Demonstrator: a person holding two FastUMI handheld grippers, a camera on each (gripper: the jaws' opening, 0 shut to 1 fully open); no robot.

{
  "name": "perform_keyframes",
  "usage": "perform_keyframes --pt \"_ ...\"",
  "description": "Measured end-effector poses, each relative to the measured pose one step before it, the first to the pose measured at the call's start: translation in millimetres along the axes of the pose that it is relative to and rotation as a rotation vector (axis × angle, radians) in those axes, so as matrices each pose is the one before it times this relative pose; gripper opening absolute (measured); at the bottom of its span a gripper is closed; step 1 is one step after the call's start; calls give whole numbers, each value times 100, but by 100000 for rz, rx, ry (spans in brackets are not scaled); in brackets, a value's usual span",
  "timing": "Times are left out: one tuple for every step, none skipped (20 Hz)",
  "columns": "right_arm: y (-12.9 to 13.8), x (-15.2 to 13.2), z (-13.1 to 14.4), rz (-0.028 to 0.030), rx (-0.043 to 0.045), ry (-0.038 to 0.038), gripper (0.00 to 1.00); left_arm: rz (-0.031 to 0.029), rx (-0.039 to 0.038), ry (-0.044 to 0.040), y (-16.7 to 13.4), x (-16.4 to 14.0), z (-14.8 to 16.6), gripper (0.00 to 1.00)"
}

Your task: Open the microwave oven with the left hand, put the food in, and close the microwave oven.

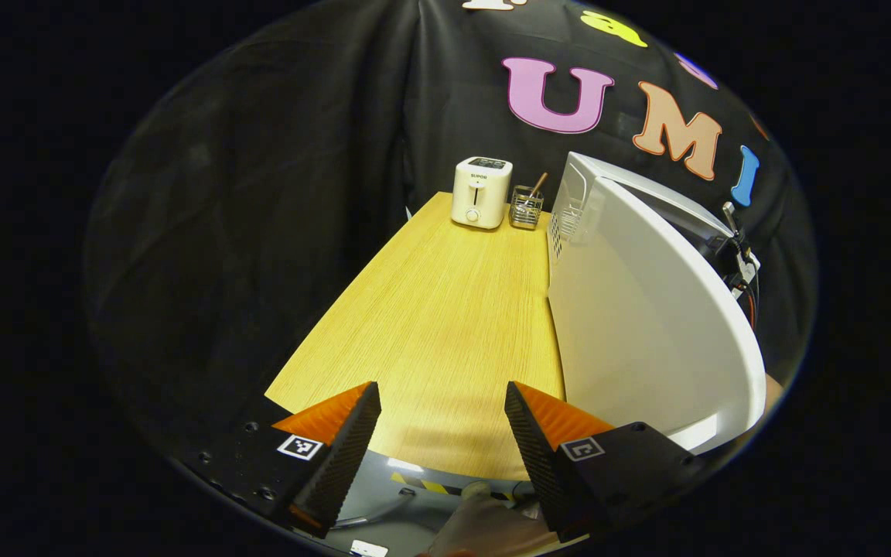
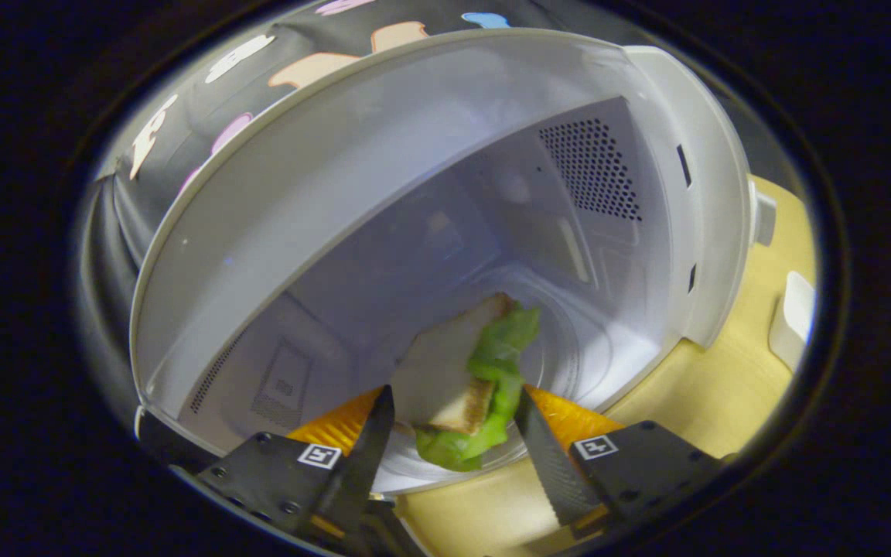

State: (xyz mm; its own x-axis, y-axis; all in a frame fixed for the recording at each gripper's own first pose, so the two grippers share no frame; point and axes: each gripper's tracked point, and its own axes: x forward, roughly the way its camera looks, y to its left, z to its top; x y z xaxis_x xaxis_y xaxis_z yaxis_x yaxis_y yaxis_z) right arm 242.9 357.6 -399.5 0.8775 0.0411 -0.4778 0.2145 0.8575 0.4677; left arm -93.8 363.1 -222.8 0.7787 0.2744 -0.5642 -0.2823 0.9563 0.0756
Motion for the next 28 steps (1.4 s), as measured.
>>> perform_keyframes --pt "-99 -174 292 -290 -1598 -1220 87 -204 -129 -145 -87 17 72 96" --pt "-360 -347 562 -864 -1931 -1937 89 -242 7 84 -5 11 -78 96" --pt "-382 -329 691 -897 -2309 -2231 91 -177 48 104 -42 23 -5 96" --pt "-437 -219 726 -348 -2058 -2276 99 -305 -16 62 -34 -27 -36 96" --pt "-245 -216 699 247 -1391 -1588 99 -306 -102 30 -61 42 8 96" --pt "-193 -473 691 813 -940 -1265 99 -472 -265 -69 -30 -35 4 96" --pt "-214 -396 693 460 -1060 -1342 99 -957 -457 -115 -167 50 75 96" --pt "-464 -495 606 -191 -1157 -954 99 -998 -485 99 -338 219 20 96" --pt "-345 -611 538 160 -797 -692 91 -944 -639 -36 -397 219 136 96" --pt "-145 -728 461 773 -599 -265 99 -1157 -729 46 -436 268 6 96" --pt "-25 -756 335 1057 -765 78 99 -821 -734 36 -336 -114 10 93" --pt "-176 -733 361 964 -1586 -41 99 -720 -790 -298 -203 -140 -66 96" --pt "-2 -756 371 1297 -1798 -235 99 -443 -916 76 -325 -51 -80 89" --pt "19 -916 393 1333 -1897 -226 91 -686 -1127 -43 -424 -108 -260 86" --pt "10 -799 405 1225 -1736 -266 99 -1391 -1037 92 -537 -244 -131 79" --pt "-28 -752 439 965 -1456 -541 91 -835 -235 -479 -354 -141 -121 77" --pt "60 -779 405 1051 -1322 54 91 -143 583 -681 -102 -37 158 71" --pt "34 -707 435 1024 -1083 -161 91 30 756 -770 5 -168 74 69" --pt "34 -776 478 980 -856 -107 91 -499 343 -554 -138 -222 166 65" --pt "117 -810 429 930 -615 -203 91 -1145 -37 -160 -421 -62 -121 63" --pt "73 -785 626 1011 -1029 -624 91 -1527 273 547 -532 -105 -234 55" --pt "-96 -869 595 30 -602 -144 91 -756 635 91 -324 -140 -123 57" --pt "-172 -863 358 638 -99 -71 92 191 900 -499 -107 -70 120 43" --pt "-105 -896 639 480 3 -562 92 525 1031 -893 -107 -72 170 28" --pt "-461 -647 545 -71 -335 -552 92 370 709 -835 -159 -143 222 14" --pt "-550 -808 558 -395 -511 -370 91 -53 503 -815 -218 -144 42 8" --pt "-609 -775 374 -879 -536 92 91 -360 242 -571 -322 -46 130 3" --pt "-772 -769 233 -1035 -292 332 91 -811 -221 -445 -342 -218 -9 0"
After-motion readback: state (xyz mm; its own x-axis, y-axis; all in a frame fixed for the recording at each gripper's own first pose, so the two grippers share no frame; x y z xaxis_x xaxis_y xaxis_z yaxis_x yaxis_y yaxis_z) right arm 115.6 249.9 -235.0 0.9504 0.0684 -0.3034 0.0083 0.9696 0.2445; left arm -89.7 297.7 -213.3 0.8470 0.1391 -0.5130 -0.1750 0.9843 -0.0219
